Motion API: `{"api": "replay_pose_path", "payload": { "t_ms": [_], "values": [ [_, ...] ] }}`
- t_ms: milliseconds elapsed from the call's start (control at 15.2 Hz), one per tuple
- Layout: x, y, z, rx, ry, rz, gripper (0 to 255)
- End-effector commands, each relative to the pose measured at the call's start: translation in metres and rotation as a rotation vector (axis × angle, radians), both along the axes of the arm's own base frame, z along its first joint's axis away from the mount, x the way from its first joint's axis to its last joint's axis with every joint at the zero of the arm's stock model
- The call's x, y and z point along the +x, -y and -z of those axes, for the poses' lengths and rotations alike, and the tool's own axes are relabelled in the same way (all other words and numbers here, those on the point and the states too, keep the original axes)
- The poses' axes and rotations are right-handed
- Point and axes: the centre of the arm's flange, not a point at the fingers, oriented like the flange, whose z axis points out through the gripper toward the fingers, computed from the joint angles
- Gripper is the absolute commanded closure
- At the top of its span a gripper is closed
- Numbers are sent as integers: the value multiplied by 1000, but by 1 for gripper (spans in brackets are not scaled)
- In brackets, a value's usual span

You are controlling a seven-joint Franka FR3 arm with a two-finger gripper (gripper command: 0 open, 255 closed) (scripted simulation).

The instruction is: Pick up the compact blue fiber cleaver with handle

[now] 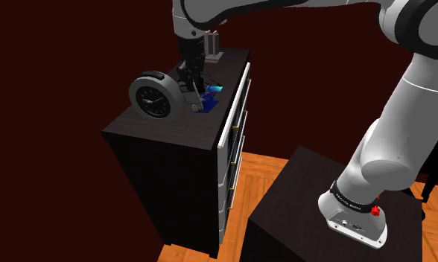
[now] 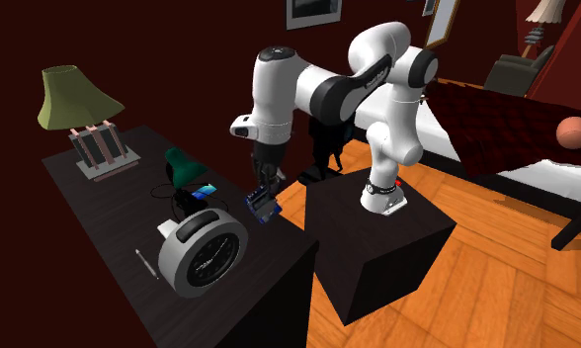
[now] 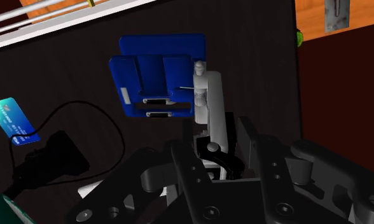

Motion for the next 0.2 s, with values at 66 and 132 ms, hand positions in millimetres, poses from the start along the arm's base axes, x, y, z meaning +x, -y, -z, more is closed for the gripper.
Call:
{"api": "replay_pose_path", "payload": {
  "t_ms": [66, 132],
  "values": [
    [0, 0, -11, 0, 0, 0, 255],
    [0, 0, -11, 0, 0, 0, 255]
  ]
}}
